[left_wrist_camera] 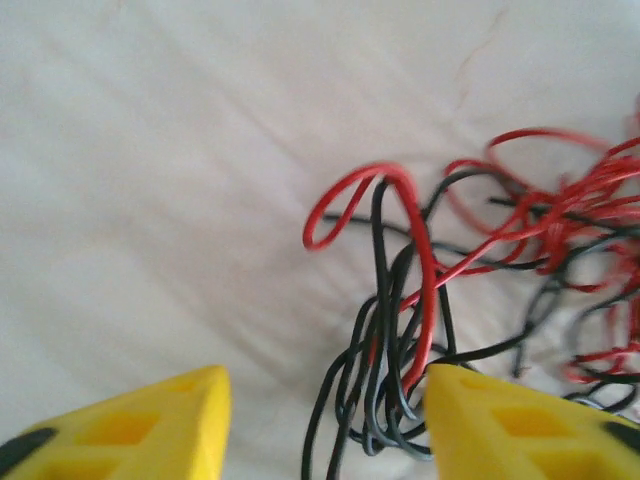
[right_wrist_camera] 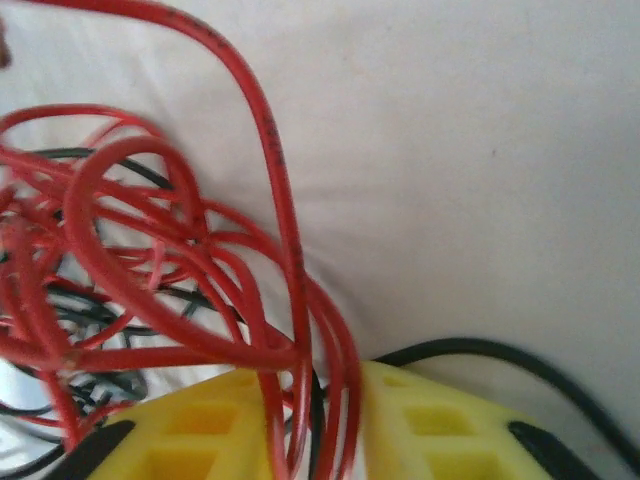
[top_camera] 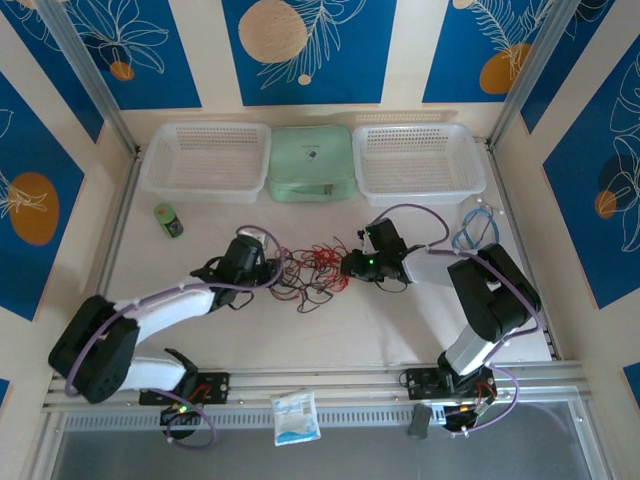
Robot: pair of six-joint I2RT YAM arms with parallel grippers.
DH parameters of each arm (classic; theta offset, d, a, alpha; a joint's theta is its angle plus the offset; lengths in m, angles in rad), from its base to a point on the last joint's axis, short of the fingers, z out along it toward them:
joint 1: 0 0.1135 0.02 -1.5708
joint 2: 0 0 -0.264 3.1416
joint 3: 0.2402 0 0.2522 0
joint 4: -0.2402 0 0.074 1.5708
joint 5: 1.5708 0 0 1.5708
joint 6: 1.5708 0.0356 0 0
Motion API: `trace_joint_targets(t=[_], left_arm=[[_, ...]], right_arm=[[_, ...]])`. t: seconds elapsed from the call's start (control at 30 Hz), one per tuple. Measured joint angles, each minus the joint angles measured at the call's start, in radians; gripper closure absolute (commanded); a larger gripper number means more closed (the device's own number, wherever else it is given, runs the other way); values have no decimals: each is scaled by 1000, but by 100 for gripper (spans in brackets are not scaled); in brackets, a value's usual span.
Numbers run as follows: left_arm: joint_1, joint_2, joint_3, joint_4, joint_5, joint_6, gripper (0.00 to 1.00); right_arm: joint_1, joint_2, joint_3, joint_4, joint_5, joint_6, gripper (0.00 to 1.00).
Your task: Untangle the cables
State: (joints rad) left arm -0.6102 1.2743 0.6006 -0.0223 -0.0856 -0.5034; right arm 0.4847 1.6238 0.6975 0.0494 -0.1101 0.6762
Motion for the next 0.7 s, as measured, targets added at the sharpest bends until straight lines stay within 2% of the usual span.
trace_joint_targets(t=[0.17,0.27,0.37,0.47,0.6,0.7], left_arm=[[0,-101,121,-116,8,55,30],[-3,-108,151,-139,33,72,26],[-10,-74,151,-142,68,76,25],[-15,-4,150,-122,102,75,22],[-15,95,145,-85,116,68,10],[-15,152,143,-53,126,74,6]], right_arm=[[-5,-109,-18,-66,-1,-6,16],[-5,-176,-21,-91,-6,-12,2],[-7,-193,-19,-90,-20,-19,1],[-7,-146,0,-92,-38,-27,1],[-7,-31,68,-81,-59,-40,1],[-7,24,106,-77,-82,-46,1]])
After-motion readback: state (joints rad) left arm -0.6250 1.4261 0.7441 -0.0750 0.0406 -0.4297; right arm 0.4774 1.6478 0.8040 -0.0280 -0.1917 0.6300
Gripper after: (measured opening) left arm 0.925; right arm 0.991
